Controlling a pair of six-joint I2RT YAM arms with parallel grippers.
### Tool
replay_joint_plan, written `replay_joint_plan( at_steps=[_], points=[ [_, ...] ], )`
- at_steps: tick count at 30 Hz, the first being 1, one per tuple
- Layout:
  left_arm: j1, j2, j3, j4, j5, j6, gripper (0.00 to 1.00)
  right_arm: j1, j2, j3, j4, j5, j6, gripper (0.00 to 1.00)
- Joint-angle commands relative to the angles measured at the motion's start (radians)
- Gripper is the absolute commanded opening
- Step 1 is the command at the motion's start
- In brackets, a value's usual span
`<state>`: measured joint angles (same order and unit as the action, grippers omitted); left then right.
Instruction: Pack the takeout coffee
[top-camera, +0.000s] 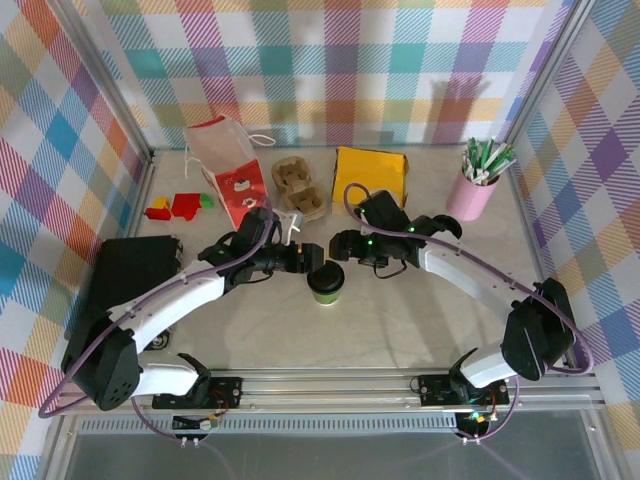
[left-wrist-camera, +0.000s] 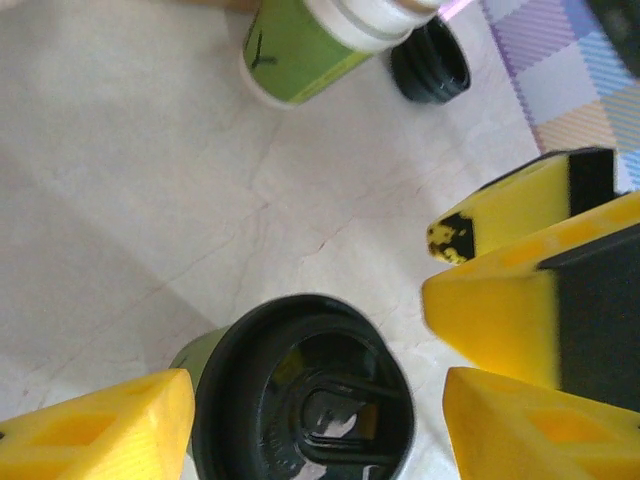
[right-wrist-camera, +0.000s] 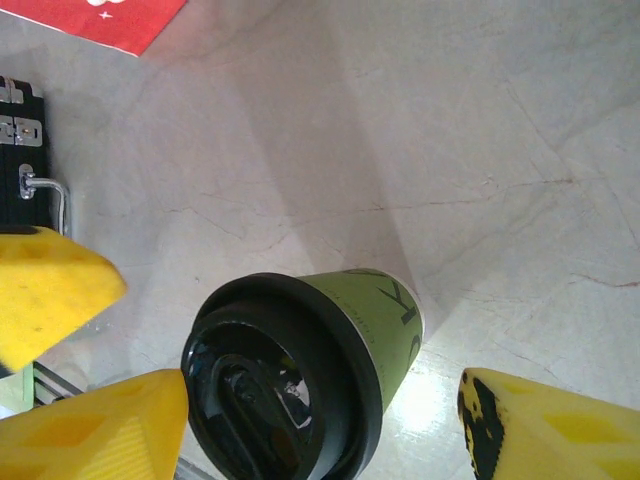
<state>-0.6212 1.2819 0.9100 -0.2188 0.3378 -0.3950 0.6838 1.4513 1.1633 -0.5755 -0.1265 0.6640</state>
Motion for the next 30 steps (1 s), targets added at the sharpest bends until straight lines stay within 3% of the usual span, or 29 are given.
replay_joint_plan(
  at_steps=[1, 9, 13, 18, 30],
  points=[
    [-0.003, -0.082, 0.058, -0.146, -0.081, 0.018, 0.67, 0.026, -0.046, 0.035, -0.074, 0.047, -0.037, 0.73],
    [0.073, -0.325, 0.049, -0.423, -0.434, -0.015, 0.73, 0.159, -0.031, 0.050, -0.116, 0.209, -0.098, 0.76],
    [0.114, -0.439, 0.016, -0.483, -0.528, -0.023, 0.74, 0.233, 0.044, 0.126, -0.179, 0.297, -0.143, 0.79],
    [0.124, -0.503, -0.010, -0.499, -0.532, -0.012, 0.74, 0.279, 0.163, 0.257, -0.277, 0.356, -0.199, 0.84],
    [0.124, -0.499, -0.023, -0.482, -0.516, 0.009, 0.74, 0.287, 0.303, 0.367, -0.386, 0.322, -0.210, 0.88]
  ],
)
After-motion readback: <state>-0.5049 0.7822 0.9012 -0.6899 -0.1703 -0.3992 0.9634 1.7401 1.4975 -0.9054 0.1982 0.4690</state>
